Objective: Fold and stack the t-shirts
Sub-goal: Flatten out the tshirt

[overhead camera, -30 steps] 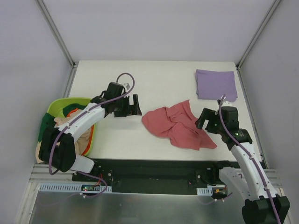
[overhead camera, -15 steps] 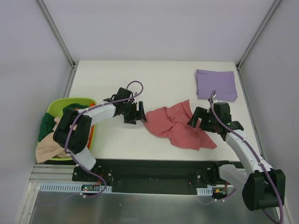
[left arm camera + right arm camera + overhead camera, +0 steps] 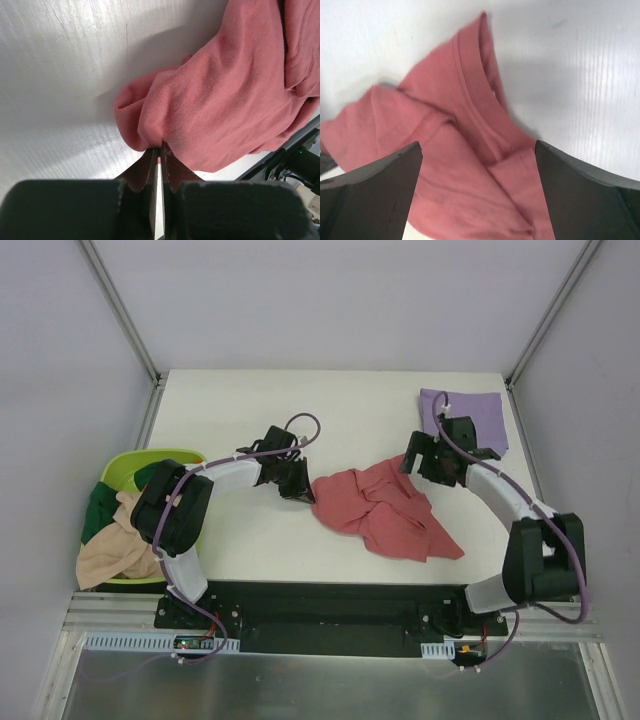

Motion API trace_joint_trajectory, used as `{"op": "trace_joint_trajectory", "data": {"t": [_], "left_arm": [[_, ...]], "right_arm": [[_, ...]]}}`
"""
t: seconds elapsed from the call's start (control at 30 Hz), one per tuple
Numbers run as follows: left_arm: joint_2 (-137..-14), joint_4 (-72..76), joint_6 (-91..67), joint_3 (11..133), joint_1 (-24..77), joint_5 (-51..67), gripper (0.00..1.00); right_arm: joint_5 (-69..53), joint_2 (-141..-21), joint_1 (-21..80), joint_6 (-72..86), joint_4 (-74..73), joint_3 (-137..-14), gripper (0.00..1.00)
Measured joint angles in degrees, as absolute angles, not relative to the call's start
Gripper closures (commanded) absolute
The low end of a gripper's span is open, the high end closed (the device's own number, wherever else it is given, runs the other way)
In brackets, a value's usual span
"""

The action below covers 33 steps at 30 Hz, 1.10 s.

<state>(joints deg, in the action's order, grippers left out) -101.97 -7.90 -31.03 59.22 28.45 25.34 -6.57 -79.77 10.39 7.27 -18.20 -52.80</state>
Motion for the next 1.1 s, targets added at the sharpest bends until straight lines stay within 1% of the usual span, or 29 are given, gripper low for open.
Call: {"op": "trace_joint_trajectory", "data": {"t": [0.07, 0.13, 0.27, 0.37, 0.43, 0.47, 0.57, 0.6, 0.63, 0.67, 0.73, 0.8, 0.97, 1.03, 1.1], "left_arm": [[-102.0, -7.9, -30.9, 59.2, 28.4, 25.0, 1.00], [-102.0, -7.9, -30.9, 59.2, 28.4, 25.0, 1.00], [-102.0, -7.9, -30.9, 59.2, 28.4, 25.1, 1.00], [-102.0, -7.9, -30.9, 59.2, 28.4, 25.0, 1.00], [-101.9, -7.9, -30.9, 59.2, 28.4, 24.9, 1.00], [-101.9, -7.9, -30.9, 59.2, 28.4, 24.9, 1.00], [-101.8, -7.9, -30.7, 59.2, 28.4, 24.9, 1.00], [-101.8, -7.9, -30.7, 59.2, 28.4, 24.8, 1.00], [-101.8, -7.9, -30.6, 59.2, 28.4, 24.8, 1.00], [-101.8, -7.9, -30.5, 59.2, 28.4, 24.6, 1.00], [-101.8, -7.9, -30.2, 59.3, 28.4, 23.9, 1.00], [-101.8, -8.5, -29.7, 59.8, 28.4, 22.9, 1.00], [-100.4, -11.9, -26.2, 64.3, 28.4, 17.9, 1.00], [-98.0, -13.0, -24.3, 66.1, 28.4, 15.5, 1.00], [-94.0, -13.4, -22.3, 67.7, 28.4, 13.0, 1.00]], "right_arm": [[-5.9, -85.1, 11.0, 7.2, -18.2, -57.2, 0.01], [-4.6, -90.6, 12.0, 7.0, -18.3, -62.1, 0.09], [-1.5, -101.0, 14.0, 6.8, -20.0, -72.9, 0.11], [1.1, -106.1, 14.9, 6.9, -20.9, -77.0, 0.13], [2.2, -108.6, 15.2, 7.0, -21.7, -78.2, 0.17], [2.5, -109.7, 15.5, 7.1, -22.3, -78.5, 0.22], [3.0, -112.0, 16.0, 7.2, -23.7, -78.5, 0.42], [3.1, -112.6, 16.2, 7.4, -24.0, -78.5, 0.48], [3.1, -112.9, 16.3, 7.1, -24.1, -78.5, 0.60], [3.5, -113.0, 16.5, 7.0, -24.3, -78.7, 0.75], [3.4, -113.3, 16.7, 7.1, -24.4, -79.4, 0.92], [3.4, -113.7, 16.8, 6.8, -24.4, -80.2, 0.99], [4.7, -112.3, 17.2, 5.2, -24.5, -80.7, 0.99], [5.6, -108.6, 17.4, 3.4, -25.0, -80.6, 0.99], [5.8, -102.5, 17.6, 1.4, -25.3, -80.5, 0.99]]}}
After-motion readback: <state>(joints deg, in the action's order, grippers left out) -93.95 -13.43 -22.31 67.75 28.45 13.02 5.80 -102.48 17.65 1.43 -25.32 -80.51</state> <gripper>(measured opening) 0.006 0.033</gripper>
